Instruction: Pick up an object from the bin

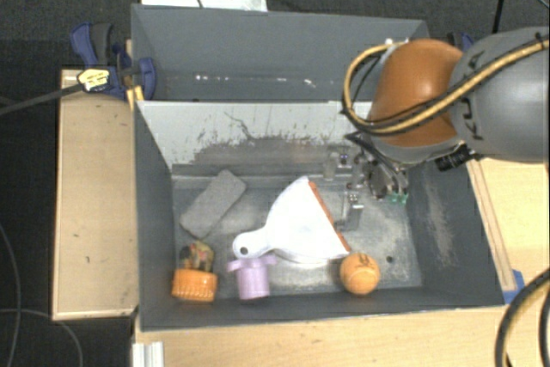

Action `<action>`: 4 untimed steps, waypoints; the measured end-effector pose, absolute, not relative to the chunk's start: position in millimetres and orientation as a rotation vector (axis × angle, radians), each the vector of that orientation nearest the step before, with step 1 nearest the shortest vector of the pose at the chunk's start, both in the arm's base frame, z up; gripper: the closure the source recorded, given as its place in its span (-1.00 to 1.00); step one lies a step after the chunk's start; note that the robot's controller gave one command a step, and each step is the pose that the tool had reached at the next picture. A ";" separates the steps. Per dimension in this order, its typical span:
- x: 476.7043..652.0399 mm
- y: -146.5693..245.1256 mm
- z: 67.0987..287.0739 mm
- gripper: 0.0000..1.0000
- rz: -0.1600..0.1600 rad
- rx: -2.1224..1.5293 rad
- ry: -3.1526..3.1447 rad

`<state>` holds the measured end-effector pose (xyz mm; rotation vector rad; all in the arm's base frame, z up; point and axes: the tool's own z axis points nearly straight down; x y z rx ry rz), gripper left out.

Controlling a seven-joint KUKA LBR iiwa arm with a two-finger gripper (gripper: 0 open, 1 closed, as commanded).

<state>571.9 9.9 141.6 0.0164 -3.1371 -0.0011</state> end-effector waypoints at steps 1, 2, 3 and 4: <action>573.5 9.9 146.5 -1.00 -0.001 0.016 -3.145; 583.7 53.3 114.6 -1.00 0.004 0.368 -3.129; 585.0 46.3 118.1 -1.00 -0.004 0.745 -3.056; 585.2 83.8 112.3 -1.00 0.002 0.705 -3.066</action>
Offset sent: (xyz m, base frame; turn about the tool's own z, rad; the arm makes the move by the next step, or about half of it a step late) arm 0.0183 0.0993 -0.0716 -0.4994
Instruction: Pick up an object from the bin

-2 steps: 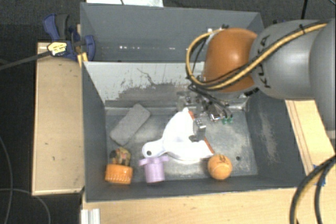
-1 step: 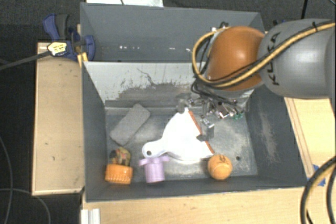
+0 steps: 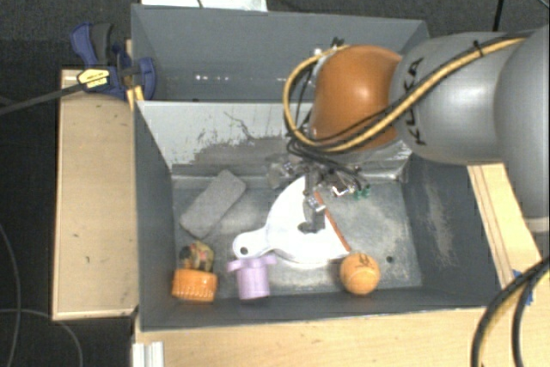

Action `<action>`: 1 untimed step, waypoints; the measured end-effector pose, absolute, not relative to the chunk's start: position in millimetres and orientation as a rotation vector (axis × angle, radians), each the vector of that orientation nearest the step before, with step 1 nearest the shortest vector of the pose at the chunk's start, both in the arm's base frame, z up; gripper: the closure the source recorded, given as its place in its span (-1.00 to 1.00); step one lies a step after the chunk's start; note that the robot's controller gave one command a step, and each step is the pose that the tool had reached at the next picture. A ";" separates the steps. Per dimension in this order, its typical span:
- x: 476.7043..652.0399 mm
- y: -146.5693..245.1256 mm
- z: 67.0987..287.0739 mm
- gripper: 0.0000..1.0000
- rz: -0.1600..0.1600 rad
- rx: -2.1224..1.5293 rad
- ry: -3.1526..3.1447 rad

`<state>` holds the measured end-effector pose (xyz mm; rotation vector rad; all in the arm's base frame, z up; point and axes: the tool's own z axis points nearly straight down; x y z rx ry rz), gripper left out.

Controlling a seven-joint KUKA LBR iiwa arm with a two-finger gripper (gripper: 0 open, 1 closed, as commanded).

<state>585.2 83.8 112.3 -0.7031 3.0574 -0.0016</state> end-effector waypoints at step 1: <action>574.2 131.8 79.7 -1.00 0.001 -0.964 2.987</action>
Offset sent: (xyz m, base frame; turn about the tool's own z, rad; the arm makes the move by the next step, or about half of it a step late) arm 0.0009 0.0509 -0.0423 -0.2439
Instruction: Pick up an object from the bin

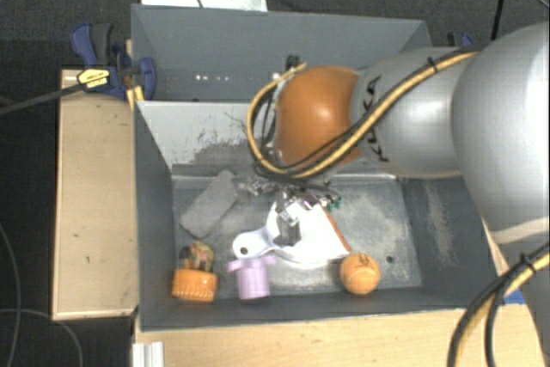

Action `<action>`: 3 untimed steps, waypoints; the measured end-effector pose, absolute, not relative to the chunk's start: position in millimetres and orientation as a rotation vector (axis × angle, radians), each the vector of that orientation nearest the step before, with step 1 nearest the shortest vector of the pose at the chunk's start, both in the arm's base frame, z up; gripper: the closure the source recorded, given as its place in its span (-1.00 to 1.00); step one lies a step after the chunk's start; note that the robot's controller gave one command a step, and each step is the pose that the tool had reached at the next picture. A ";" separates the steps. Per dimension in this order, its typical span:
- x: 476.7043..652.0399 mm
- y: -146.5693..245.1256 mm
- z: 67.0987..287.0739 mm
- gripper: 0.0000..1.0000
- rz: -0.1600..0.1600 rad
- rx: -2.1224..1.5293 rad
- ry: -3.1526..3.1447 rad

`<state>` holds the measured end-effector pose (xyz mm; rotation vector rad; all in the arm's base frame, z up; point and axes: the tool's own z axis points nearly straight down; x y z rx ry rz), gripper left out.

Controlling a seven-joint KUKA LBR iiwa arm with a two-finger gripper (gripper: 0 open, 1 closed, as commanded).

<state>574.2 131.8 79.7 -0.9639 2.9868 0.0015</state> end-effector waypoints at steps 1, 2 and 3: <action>587.4 134.8 71.3 1.00 0.000 -1.065 2.951; 587.4 134.8 71.3 1.00 0.000 -1.064 2.951; 585.9 134.7 75.1 1.00 0.002 -1.064 2.955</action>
Offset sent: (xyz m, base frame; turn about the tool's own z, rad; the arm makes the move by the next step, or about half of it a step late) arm 0.0000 0.0000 0.0000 0.0000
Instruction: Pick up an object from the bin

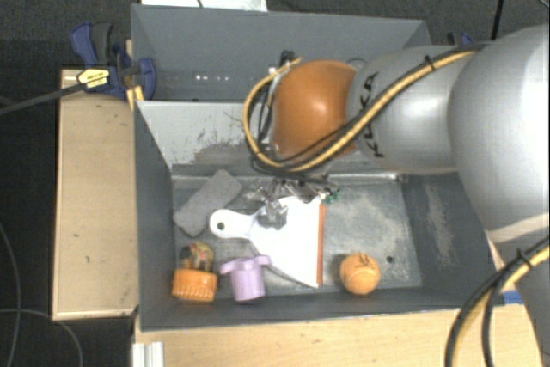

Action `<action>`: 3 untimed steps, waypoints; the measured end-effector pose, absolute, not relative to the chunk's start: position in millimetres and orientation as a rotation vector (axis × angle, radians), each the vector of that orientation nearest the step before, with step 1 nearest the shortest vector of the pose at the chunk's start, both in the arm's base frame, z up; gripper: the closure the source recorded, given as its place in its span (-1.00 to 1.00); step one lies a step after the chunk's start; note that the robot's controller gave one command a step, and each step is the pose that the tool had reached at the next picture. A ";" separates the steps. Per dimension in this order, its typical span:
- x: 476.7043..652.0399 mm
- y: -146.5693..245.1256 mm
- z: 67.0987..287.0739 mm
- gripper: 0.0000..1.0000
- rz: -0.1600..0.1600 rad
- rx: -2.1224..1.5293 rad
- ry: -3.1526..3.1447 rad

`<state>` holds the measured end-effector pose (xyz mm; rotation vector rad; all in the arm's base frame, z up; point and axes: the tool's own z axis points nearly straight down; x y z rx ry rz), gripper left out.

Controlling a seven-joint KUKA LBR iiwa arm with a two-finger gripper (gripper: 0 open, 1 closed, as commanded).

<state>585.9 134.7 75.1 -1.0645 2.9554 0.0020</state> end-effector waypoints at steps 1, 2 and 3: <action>584.3 134.5 96.2 1.00 0.003 -1.065 2.962; 587.0 135.0 112.2 1.00 0.001 -1.060 2.954; 587.0 135.0 121.7 1.00 0.000 -1.057 2.952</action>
Offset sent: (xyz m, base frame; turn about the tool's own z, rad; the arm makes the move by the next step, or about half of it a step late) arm 0.0001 0.0000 0.0609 0.0000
